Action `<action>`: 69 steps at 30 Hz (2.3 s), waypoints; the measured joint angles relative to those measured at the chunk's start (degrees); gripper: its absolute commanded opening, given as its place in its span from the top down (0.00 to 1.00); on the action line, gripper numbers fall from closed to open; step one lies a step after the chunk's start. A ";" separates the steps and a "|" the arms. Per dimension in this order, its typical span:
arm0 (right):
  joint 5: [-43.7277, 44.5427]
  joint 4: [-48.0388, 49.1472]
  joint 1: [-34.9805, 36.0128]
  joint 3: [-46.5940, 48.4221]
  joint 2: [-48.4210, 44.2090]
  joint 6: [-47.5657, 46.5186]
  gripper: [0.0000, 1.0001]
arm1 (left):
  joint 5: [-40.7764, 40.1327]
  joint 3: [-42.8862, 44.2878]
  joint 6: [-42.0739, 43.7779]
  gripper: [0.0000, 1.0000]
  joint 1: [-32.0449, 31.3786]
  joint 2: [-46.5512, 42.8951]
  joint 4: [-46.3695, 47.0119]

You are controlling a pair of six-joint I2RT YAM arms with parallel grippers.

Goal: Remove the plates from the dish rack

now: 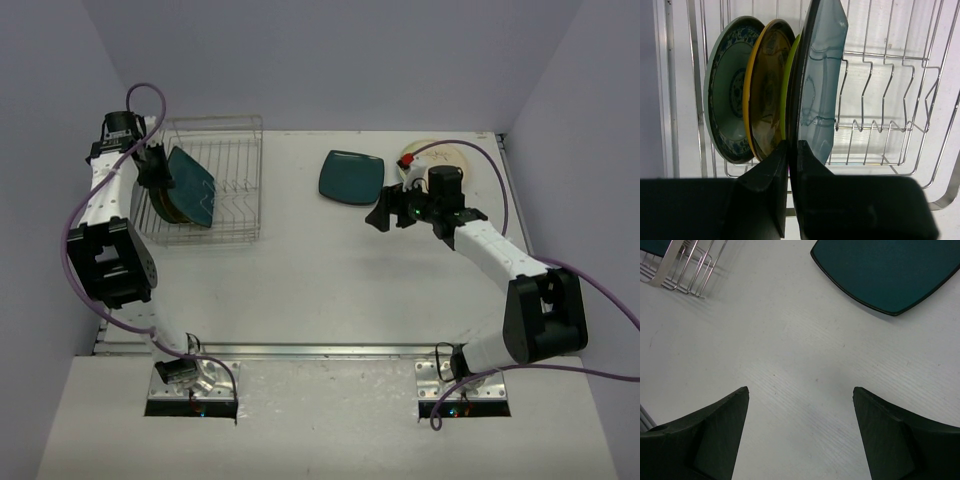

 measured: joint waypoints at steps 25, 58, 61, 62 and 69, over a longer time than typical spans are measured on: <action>-4.25 -1.35 1.19 0.36 -0.14 -0.52 0.13 | 10.72 11.72 9.49 1.00 -1.83 -8.49 -6.40; -28.81 -15.73 11.80 16.21 1.71 -15.25 0.33 | 33.50 -0.77 33.96 1.00 -34.09 -17.52 -23.74; -28.12 -18.53 12.04 17.59 3.39 -17.25 0.49 | 32.43 -0.99 34.20 1.00 -36.01 -17.13 -23.75; -27.80 -19.42 12.08 18.35 4.22 -17.82 0.54 | 32.15 -0.99 34.24 1.00 -36.51 -17.02 -23.75; -27.15 -28.55 13.37 23.96 8.24 -24.06 0.71 | 30.27 -1.01 34.41 1.00 -37.49 -16.62 -23.03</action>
